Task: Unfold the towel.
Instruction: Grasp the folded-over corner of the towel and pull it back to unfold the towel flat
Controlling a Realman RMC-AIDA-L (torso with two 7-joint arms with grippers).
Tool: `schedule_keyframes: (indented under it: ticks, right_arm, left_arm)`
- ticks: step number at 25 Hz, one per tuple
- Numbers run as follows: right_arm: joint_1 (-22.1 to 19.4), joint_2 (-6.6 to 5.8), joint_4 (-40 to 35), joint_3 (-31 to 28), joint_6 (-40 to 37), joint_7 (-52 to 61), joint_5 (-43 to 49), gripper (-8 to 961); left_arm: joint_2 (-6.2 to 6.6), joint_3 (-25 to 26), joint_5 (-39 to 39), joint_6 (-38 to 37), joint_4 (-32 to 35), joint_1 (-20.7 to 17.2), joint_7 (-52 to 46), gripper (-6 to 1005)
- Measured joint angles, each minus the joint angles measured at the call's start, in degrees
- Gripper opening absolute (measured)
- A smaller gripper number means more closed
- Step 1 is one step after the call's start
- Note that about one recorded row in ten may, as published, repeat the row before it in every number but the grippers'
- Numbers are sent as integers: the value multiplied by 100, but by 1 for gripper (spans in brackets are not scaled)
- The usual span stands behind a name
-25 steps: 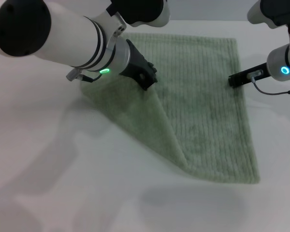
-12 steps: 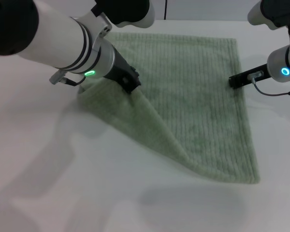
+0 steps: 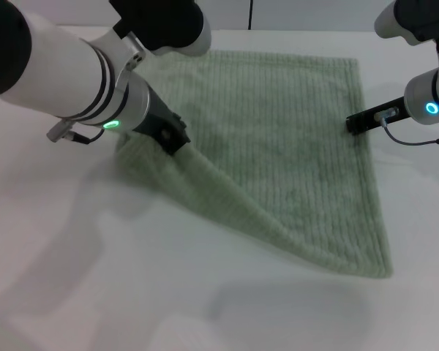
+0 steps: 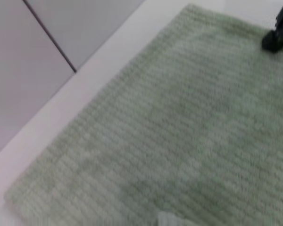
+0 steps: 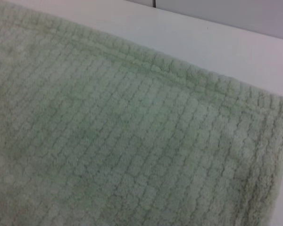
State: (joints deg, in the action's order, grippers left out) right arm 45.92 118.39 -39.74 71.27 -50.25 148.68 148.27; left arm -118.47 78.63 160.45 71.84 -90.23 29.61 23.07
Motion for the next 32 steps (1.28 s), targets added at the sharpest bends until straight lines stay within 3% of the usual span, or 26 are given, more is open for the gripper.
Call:
schedule_keyframes:
  ticks: [32]
  right_arm:
    - [-3, 0, 11, -40, 16, -24, 0, 0]
  left_arm:
    - [4, -415, 490, 715, -755, -825, -611, 70]
